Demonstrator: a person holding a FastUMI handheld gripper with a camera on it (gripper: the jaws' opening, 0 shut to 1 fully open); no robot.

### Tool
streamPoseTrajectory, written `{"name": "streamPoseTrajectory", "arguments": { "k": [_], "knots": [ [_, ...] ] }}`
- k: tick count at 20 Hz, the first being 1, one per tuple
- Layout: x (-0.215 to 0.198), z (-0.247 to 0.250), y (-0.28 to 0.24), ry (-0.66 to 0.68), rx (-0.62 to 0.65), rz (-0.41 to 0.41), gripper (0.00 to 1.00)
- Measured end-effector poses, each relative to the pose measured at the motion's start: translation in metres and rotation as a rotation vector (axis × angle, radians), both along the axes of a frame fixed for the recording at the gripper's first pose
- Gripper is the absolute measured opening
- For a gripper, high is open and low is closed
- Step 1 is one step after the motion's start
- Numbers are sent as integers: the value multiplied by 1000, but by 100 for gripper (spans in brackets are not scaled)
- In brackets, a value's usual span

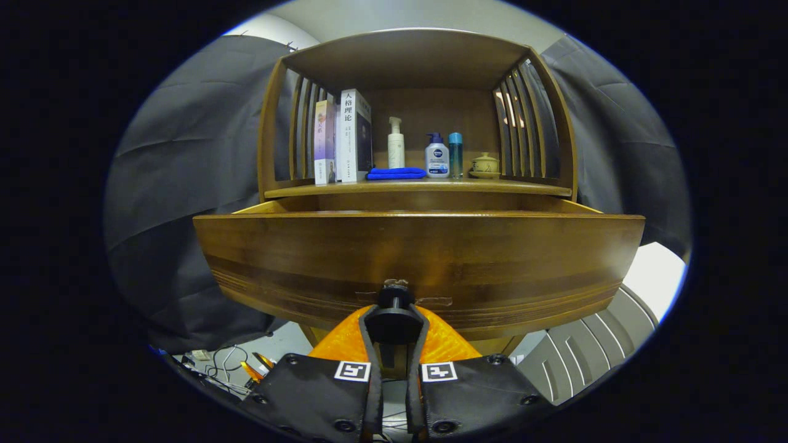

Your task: Pull open the drawer, take out the items inside it, and place them on the countertop above the cabinet.

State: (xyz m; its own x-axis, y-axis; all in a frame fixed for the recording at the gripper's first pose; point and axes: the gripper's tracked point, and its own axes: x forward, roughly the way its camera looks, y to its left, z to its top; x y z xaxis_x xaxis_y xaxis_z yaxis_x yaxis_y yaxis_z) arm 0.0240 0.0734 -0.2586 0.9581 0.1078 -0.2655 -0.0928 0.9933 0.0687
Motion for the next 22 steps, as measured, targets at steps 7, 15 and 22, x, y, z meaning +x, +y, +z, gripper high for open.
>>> {"name": "streamPoseTrajectory", "arguments": {
  "k": [7, 15, 22],
  "knots": [
    [-29, -2, 2, 23, 3, 30, 16],
    [-34, -2, 5, 39, 1, 47, 37],
    [-46, 20, -13, 43, 3, 44, 86]
  ]
}}
